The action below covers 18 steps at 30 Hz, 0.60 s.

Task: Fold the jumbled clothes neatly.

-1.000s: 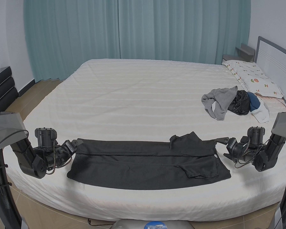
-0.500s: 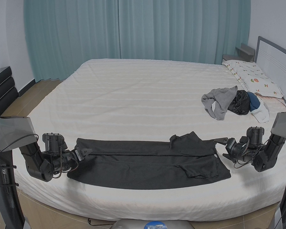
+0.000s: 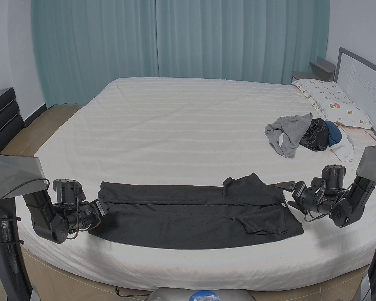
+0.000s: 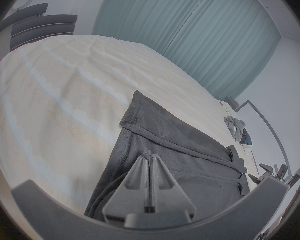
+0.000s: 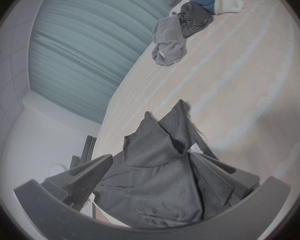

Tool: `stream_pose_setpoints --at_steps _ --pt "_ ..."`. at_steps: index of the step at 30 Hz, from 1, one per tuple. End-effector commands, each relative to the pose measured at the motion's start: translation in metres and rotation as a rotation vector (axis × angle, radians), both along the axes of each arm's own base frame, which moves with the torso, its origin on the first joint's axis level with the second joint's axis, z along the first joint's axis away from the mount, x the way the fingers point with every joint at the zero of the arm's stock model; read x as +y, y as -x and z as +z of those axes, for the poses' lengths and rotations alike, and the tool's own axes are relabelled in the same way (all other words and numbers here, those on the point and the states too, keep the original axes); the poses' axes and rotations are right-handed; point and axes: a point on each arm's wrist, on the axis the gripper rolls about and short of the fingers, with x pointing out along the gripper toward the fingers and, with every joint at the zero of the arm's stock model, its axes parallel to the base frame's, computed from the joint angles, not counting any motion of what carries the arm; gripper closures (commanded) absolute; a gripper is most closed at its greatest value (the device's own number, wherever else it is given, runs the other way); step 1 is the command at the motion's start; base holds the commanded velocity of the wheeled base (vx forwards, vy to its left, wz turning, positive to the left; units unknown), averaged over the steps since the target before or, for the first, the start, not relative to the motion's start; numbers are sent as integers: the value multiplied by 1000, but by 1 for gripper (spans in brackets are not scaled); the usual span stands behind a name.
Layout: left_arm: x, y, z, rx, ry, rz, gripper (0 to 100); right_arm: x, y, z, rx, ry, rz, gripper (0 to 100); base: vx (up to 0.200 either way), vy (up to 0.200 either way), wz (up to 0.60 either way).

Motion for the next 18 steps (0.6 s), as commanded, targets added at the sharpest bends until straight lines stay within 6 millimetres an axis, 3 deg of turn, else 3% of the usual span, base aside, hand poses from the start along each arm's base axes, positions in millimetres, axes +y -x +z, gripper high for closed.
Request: stream_pose_setpoints --at_steps 1,8,16,17,18 --pt "1 4 6 -8 1 4 100 6 2 -5 4 26 33 0 0 0 0" --pt "3 8 4 8 2 10 100 8 0 -30 25 111 88 0 0 0 0" --pt "4 10 1 22 1 13 100 8 -6 -40 21 139 105 0 0 0 0" --pt "4 10 1 22 1 13 100 7 -6 -40 19 148 111 100 0 0 0" --pt "4 10 1 22 1 15 100 7 -5 -41 20 151 113 100 0 0 0"
